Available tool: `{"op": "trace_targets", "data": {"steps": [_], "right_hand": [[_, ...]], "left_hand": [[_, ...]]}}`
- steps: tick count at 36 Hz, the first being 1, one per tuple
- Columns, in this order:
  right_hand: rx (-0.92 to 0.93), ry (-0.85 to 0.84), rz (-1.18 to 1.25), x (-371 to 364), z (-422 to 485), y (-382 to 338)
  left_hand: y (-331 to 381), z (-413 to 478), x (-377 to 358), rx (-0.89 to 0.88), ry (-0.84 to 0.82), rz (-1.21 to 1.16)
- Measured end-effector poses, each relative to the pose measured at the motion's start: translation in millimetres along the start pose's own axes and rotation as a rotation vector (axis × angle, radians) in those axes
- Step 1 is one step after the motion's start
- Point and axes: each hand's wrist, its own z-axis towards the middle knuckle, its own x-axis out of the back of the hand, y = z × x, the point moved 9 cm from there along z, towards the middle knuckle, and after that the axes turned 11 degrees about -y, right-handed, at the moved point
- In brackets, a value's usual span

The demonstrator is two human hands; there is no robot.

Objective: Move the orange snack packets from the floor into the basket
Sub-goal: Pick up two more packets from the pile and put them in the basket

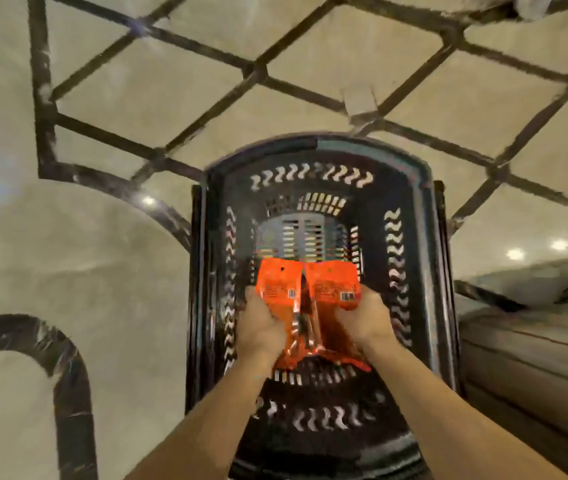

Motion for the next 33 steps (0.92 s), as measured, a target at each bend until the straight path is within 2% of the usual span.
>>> {"op": "trace_targets", "data": {"steps": [7,11,15,20,27,33], "right_hand": [[-0.164,-0.111,-0.077,-76,126,97],[-0.228,-0.161,-0.116,-94,145,121],[-0.268,-0.134,-0.153,-76,130,112],[-0.036,-0.095,-0.353,-25,75,20],[0.338,0.019,-0.796,62,-62,-187],[0.596,0.162,-1.001,120,-223,-353]], "left_hand": [[-88,109,-89,0.22,-0.012,0.077],[-114,118,-103,0.275,-0.013,0.102],[-102,106,-90,0.241,-0.055,0.186],[-11,58,-35,0.028,-0.049,0.414],[160,-57,114,-0.339,0.088,0.684],[255,-189,275,-0.436,0.203,0.711]]}}
